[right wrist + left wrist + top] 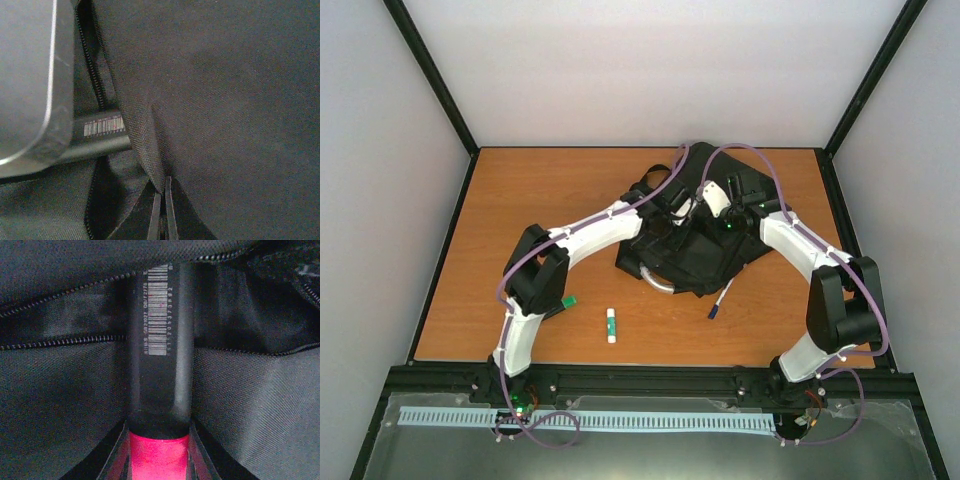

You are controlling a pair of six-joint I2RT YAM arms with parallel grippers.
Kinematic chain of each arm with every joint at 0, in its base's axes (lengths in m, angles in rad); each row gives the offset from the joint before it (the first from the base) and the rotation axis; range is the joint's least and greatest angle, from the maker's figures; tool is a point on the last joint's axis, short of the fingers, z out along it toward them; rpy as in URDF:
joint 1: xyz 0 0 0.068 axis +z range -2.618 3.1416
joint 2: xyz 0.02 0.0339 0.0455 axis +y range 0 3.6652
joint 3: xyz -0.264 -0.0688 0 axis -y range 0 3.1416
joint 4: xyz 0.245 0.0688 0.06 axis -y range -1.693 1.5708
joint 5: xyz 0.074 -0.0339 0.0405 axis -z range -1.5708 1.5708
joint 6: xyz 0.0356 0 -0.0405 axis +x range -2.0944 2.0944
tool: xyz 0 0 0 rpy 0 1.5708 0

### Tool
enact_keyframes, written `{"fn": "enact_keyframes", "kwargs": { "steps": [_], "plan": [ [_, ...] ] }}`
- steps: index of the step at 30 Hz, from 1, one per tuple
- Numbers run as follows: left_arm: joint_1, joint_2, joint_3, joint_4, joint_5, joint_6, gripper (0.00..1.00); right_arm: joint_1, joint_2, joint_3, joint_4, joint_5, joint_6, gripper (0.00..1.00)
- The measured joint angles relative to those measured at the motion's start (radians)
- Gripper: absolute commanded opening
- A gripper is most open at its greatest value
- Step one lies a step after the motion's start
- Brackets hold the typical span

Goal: Pack the student bag
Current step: Place the stationery in the student bag.

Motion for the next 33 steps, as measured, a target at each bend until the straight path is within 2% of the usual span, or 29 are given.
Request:
{"fn": "enact_keyframes", "kwargs": {
  "steps": [6,13,16,20,24,28,31,33],
  "plan": [
    [0.001,0.034,0.074,-0.05,-0.005,0.006,0.18,0.0,0.0,0.0,0.0,0.0,-0.001,0.03],
    [0.011,0.15,0.262,-0.116,-0.006,0.01,0.18,-0.001,-0.012,0.0,0.004,0.003,-0.002,0.03],
    [0.013,0.165,0.287,-0.118,-0.006,0.008,0.25,-0.003,-0.018,-0.001,0.004,0.003,0.0,0.03],
    [0.014,0.163,0.284,-0.107,-0.007,-0.004,0.4,-0.003,-0.019,-0.001,0.004,0.003,0.0,0.03],
    [0.014,0.113,0.216,-0.064,-0.02,-0.026,0.51,-0.003,-0.019,-0.002,0.003,0.003,0.0,0.03],
    [0.016,0.026,0.102,-0.048,-0.023,-0.039,0.56,-0.002,-0.022,-0.002,0.011,-0.008,-0.006,0.03],
    [0.016,-0.075,-0.018,-0.017,-0.019,-0.049,0.55,-0.002,-0.022,-0.005,0.006,-0.008,-0.006,0.03],
    [0.016,-0.153,-0.1,0.005,-0.017,-0.062,0.47,-0.002,-0.022,-0.006,0.007,-0.008,-0.006,0.03]
  ]
}}
